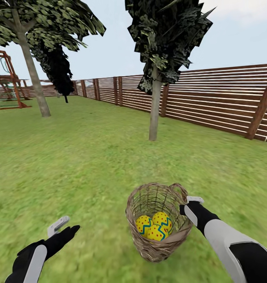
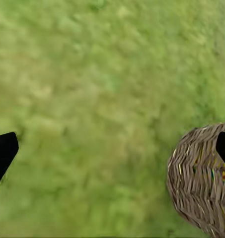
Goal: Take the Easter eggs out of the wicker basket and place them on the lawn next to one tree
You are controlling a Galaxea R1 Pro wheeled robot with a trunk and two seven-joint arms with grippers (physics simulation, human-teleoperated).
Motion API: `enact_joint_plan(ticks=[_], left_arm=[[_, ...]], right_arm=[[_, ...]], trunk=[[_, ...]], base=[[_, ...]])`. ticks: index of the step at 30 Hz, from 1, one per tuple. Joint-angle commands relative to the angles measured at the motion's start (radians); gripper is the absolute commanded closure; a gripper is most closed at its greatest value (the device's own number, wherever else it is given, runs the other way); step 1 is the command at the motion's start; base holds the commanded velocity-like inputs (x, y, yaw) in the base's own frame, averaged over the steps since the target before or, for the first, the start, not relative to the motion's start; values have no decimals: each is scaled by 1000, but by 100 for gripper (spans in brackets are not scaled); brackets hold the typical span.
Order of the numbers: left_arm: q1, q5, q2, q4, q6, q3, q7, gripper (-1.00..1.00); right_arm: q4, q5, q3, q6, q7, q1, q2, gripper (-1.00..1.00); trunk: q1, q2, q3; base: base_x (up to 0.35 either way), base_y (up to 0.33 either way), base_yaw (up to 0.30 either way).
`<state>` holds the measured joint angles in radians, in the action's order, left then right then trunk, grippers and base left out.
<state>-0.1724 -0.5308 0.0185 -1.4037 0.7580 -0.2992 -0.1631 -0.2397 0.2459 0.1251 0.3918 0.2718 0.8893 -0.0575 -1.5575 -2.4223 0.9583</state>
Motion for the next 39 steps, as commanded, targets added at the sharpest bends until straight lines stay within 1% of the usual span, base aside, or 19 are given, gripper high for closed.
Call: enact_joint_plan(ticks=[1, 7, 13, 18, 39], left_arm=[[-1, -11, 1, 0, 4, -1, -7, -100], [-1, -10, 2, -1, 4, -1, -7, -100], [-1, -9, 2, 0, 4, -1, -7, -100], [-1, -9, 1, -1, 4, -1, -7, -100], [-1, -9, 6, 1, 3, 2, -7, -100]], right_arm=[[-3, 12, 7, 5, 6, 0, -1, 100], [-3, 12, 7, 5, 6, 0, -1, 100], [-4, 13, 8, 23, 6, 0, 0, 100], [-4, 14, 8, 22, 6, 0, 1, 100], [-4, 13, 8, 23, 6, 0, 1, 100]], trunk=[[0, 0, 1], [0, 0, 1], [0, 0, 1], [0, 0, 1], [0, 0, 1]], base=[[221, 238, 176], [227, 243, 145], [231, 231, 9], [219, 199, 13], [11, 5, 261]])
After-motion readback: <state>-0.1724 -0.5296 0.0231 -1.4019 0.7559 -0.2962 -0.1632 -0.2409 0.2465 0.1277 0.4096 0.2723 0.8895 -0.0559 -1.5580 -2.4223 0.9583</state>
